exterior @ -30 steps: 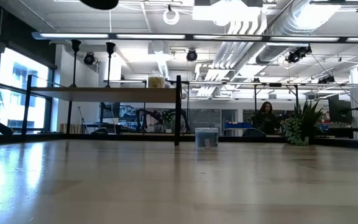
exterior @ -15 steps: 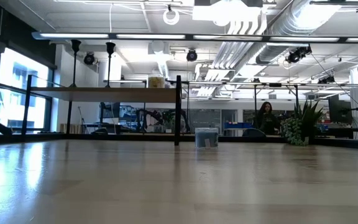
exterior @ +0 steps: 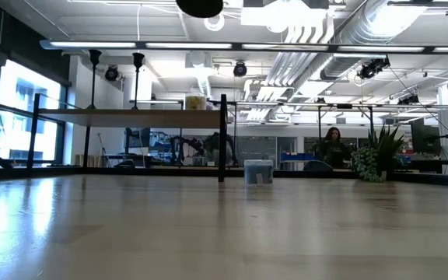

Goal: Pick & Place candle stick holders
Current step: Put the black candle holder on the shelf

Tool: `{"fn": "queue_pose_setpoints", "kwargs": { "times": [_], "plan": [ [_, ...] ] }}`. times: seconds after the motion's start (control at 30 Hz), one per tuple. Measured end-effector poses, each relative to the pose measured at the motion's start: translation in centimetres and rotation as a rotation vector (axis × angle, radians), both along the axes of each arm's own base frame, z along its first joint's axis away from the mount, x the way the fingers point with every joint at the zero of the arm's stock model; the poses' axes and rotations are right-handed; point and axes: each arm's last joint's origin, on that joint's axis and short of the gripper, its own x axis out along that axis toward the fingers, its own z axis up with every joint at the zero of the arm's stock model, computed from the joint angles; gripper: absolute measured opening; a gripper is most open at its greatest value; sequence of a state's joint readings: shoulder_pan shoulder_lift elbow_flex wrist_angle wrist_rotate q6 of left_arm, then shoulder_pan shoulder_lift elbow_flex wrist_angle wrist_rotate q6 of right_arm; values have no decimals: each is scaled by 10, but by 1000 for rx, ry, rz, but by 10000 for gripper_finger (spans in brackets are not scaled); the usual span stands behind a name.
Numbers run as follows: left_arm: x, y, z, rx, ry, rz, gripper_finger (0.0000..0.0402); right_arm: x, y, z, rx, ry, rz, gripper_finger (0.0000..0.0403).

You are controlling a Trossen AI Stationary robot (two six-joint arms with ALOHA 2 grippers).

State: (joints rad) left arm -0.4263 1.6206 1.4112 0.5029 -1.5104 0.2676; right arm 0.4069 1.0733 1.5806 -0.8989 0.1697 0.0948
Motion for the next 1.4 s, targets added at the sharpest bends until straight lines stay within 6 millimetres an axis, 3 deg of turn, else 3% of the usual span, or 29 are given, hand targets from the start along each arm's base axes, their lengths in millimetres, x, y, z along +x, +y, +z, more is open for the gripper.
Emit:
{"fn": "queue_pose_setpoints", "kwargs": {
  "times": [0.2,0.33,0.5,0.67,1.0,1.3,1.4],
  "plan": [
    [-1,35,8,0,14,108,28,-2,4,0,-15,-7,-8,275],
    [-13,50,14,4,46,157,28,-2,4,0,-24,-12,-28,275],
    [-56,66,17,-28,-13,179,28,-2,4,0,-28,-15,-40,275],
    [-91,77,0,-42,-59,192,28,-2,3,0,-65,-23,-63,275],
    [-96,111,-2,-34,-34,324,28,-1,-2,1,-117,-35,-123,275],
    [-132,129,-16,-54,-106,384,28,-3,-9,1,-118,-28,-147,275],
    [-134,129,-19,-46,-110,387,28,-4,-12,1,-119,-24,-160,275]
  ]
}}
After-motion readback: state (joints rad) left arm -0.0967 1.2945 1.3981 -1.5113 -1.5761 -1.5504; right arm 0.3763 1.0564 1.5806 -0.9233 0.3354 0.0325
